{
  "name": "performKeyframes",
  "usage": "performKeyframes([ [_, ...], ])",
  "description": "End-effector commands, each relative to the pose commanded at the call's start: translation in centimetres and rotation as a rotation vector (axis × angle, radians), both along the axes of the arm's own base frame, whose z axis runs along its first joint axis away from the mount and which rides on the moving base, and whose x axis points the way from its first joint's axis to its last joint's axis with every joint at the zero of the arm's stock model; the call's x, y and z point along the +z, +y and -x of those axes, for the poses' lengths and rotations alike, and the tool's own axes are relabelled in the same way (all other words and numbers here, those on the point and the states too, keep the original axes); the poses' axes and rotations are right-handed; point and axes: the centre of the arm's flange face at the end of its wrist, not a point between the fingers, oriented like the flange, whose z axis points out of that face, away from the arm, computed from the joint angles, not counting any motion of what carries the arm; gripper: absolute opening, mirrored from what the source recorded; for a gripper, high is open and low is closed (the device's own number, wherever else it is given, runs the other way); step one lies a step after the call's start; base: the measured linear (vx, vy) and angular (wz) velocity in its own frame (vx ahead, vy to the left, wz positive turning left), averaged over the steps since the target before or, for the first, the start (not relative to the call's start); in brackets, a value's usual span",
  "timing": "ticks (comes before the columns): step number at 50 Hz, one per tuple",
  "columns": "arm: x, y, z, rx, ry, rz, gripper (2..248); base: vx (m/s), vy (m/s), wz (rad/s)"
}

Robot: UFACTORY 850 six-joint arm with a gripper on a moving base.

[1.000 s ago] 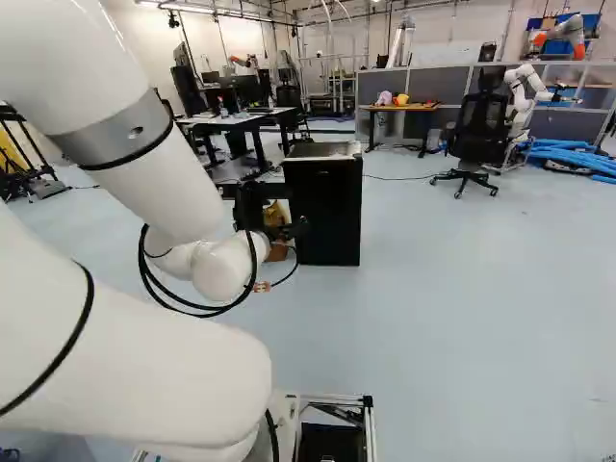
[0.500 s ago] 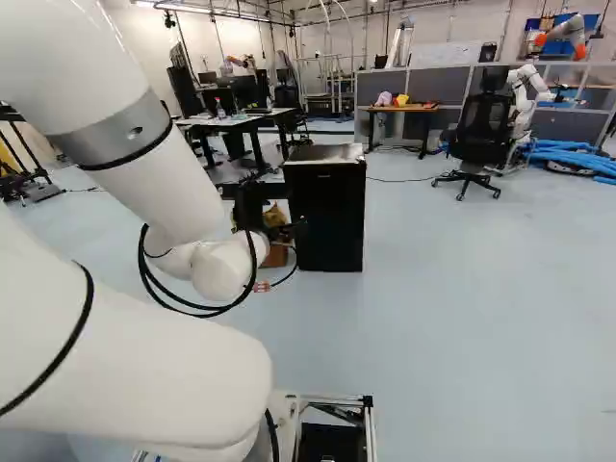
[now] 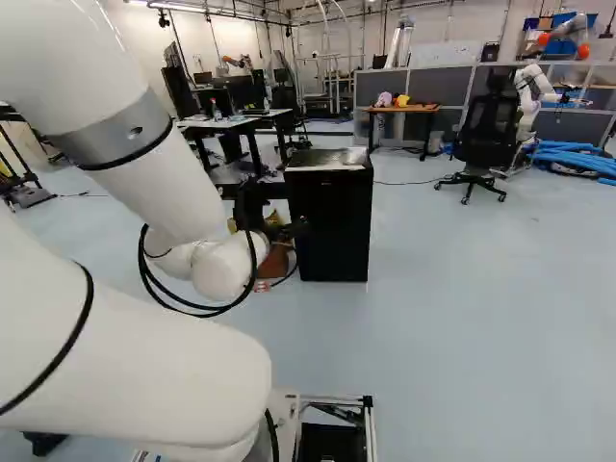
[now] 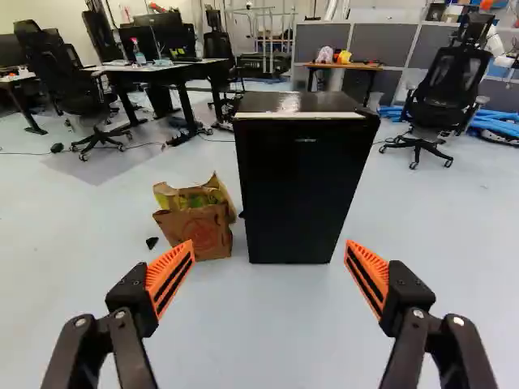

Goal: Grab a drink from the fridge

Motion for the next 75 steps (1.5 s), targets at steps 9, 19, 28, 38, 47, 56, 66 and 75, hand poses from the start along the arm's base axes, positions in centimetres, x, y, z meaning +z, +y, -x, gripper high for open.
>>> performKeyframes([
  [9,0.00,0.00,0.00,0.000,0.000,0.000,247,0.191,0.094,-0.023],
  [19,0.00,0.00,0.00,0.000,0.000,0.000,247,0.192,0.095,-0.027],
  [28,0.00,0.00,0.00,0.000,0.000,0.000,247,0.179,0.103,-0.028],
  [38,0.00,0.00,0.00,0.000,0.000,0.000,247,0.179,0.115,-0.029],
  [47,0.00,0.00,0.00,0.000,0.000,0.000,247,0.180,0.121,-0.030],
  [56,0.00,0.00,0.00,0.000,0.000,0.000,247,0.172,0.118,-0.025],
  [66,0.00,0.00,0.00,0.000,0.000,0.000,247,0.165,0.108,-0.026],
  [75,0.00,0.00,0.00,0.000,0.000,0.000,247,0.147,0.092,-0.028],
])
